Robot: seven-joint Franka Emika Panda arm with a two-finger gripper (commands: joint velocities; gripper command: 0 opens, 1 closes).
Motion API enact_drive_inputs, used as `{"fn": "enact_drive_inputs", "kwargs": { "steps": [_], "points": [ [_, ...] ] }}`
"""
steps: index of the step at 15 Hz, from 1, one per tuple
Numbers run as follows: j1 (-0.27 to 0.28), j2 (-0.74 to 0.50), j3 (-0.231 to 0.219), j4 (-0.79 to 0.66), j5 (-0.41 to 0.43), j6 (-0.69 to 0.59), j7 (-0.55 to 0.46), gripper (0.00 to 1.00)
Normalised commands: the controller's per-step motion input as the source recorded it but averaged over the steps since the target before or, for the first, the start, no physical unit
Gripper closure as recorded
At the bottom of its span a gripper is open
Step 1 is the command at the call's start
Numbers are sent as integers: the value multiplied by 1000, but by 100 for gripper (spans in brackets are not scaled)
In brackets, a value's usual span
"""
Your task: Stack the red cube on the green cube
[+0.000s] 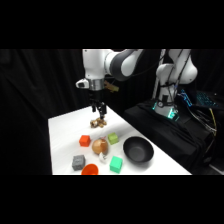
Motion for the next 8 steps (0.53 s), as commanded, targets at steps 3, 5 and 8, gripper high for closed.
{"fn": "enact_drive_inputs", "kwargs": {
  "steps": [3,5,8],
  "points": [
    [-25,34,29,71,-4,-40,42,0],
    [-18,134,31,245,32,-117,121,0],
    [-13,232,34,424,70,-206,158,0]
  ]
}}
